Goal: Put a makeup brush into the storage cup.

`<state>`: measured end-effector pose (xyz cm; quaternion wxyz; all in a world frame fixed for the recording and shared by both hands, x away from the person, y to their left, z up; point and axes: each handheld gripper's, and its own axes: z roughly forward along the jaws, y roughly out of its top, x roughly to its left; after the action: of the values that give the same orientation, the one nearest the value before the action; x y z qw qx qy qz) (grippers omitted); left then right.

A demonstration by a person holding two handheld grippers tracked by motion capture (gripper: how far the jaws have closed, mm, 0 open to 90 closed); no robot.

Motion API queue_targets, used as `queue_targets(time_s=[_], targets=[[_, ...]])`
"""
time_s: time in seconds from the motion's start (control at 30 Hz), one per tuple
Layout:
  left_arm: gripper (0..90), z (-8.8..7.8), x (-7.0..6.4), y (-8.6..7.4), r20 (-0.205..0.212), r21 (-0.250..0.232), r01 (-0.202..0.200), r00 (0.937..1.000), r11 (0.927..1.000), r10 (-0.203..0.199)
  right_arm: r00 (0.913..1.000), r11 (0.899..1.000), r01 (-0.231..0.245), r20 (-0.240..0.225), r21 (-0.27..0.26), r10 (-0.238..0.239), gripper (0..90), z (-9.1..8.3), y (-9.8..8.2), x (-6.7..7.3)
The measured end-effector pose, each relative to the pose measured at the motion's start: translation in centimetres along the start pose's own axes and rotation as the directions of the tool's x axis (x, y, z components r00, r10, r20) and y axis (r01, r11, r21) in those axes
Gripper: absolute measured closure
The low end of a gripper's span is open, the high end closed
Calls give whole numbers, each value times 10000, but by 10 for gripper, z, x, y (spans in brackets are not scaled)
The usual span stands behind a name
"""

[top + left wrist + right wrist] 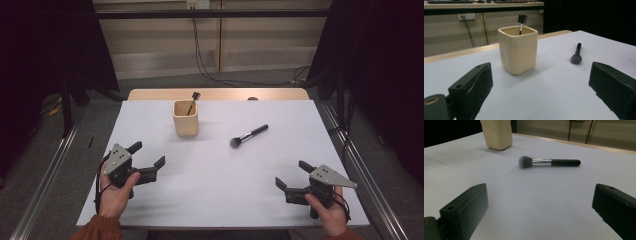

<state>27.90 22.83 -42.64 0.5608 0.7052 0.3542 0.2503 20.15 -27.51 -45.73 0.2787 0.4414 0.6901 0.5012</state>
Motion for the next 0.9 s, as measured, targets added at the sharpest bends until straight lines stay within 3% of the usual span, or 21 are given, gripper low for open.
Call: queue_targets(time_s=[0.3, 0.4, 0.5, 0.9], targets=[[53, -19, -8, -14, -52, 134, 186, 9998, 9997, -186, 9999, 10000, 13, 153, 6, -13, 0, -3, -1, -1], [56, -25, -8, -17, -230, 304, -6, 9997, 9995, 13, 9999, 10000, 12, 147, -36, -12, 0, -3, -1, 0], [56, -31, -8, -21, -427, 264, 186, 9989, 9995, -175, 9999, 10000, 58, 100, -19, -57, 0, -2, -1, 0], [50, -33, -7, -23, -350, 290, 92, 9994, 9995, -82, 10000, 10000, 34, 25, -65, -34, 0, -2, 0, 0]])
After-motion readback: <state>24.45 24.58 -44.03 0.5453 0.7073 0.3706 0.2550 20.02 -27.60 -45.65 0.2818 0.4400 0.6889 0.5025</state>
